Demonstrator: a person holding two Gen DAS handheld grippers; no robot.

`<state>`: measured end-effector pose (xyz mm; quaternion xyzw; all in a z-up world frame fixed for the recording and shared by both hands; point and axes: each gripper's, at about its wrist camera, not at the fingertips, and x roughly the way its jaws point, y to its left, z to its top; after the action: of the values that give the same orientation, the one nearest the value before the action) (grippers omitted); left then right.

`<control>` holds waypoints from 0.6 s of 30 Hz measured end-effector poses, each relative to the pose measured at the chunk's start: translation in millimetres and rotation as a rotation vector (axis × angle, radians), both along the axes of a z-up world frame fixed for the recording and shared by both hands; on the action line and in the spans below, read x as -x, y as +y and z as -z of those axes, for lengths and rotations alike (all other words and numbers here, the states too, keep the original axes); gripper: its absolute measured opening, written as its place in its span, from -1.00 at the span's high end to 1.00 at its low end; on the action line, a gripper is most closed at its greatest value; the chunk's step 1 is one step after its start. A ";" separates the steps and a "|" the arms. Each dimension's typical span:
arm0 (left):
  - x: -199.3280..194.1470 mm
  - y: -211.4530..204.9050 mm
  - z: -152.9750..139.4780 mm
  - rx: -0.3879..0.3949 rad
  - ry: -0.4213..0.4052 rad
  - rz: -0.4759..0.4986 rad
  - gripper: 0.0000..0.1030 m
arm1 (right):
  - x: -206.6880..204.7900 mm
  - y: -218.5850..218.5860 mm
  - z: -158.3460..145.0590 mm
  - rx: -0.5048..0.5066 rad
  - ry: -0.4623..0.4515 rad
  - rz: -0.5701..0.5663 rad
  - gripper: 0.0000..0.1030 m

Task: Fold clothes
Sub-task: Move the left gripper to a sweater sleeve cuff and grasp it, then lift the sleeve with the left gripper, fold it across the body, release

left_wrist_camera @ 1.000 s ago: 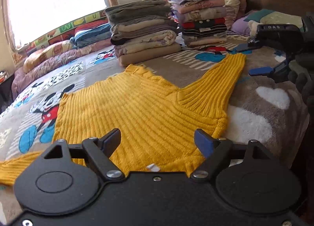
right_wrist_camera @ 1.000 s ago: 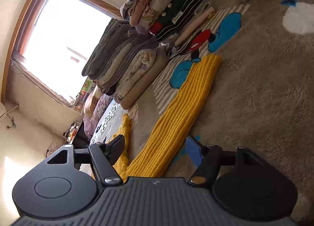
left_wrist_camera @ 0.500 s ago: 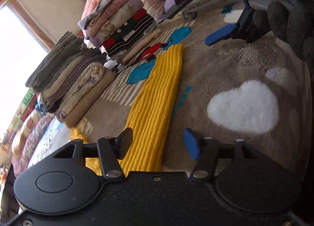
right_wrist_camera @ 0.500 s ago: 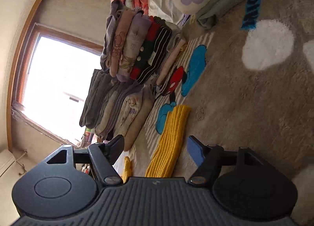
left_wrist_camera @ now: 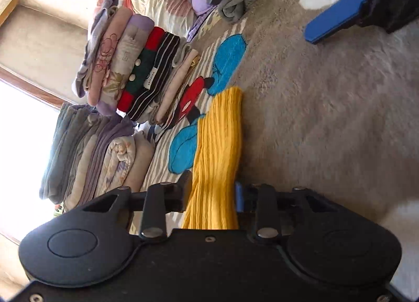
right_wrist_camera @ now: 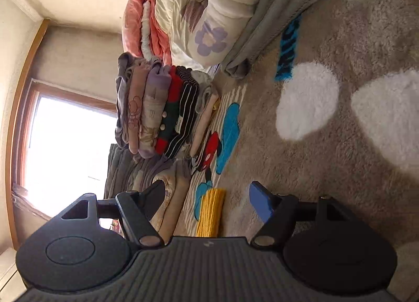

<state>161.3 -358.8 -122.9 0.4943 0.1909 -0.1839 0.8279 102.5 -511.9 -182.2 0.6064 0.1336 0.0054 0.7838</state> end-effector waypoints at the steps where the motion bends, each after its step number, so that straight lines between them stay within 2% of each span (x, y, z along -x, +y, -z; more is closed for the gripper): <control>1: -4.3 -2.0 -2.4 0.009 0.011 -0.007 0.70 | 0.8 -1.1 1.0 -0.003 0.000 0.011 -0.38; 3: -12.8 -6.0 -7.2 0.028 0.034 -0.021 0.81 | 1.7 -2.2 2.2 -0.004 -0.001 0.025 -0.38; 5: -21.4 -8.4 -13.6 0.057 0.061 -0.038 0.83 | 1.8 -1.6 2.0 0.007 -0.002 0.028 -0.38; 9: -31.5 35.9 -65.1 0.346 0.153 -0.127 0.84 | 0.9 4.7 -3.0 0.064 -0.013 -0.002 -0.39; 12: -36.3 82.6 -104.3 0.583 0.226 -0.176 0.84 | -2.2 21.3 -16.5 0.155 -0.062 -0.095 -0.39; 15: -37.0 132.9 -135.1 0.802 0.279 -0.196 0.84 | -0.8 60.6 -43.5 0.352 -0.146 -0.250 -0.39; 18: -26.4 169.2 -151.9 0.926 0.273 -0.218 0.84 | 7.6 112.2 -67.0 0.566 -0.227 -0.411 -0.39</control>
<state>187.7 -189.6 29.0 0.0232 0.2465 -0.2250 0.9424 94.9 -399.7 -115.2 0.3215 0.1611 0.1928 0.9130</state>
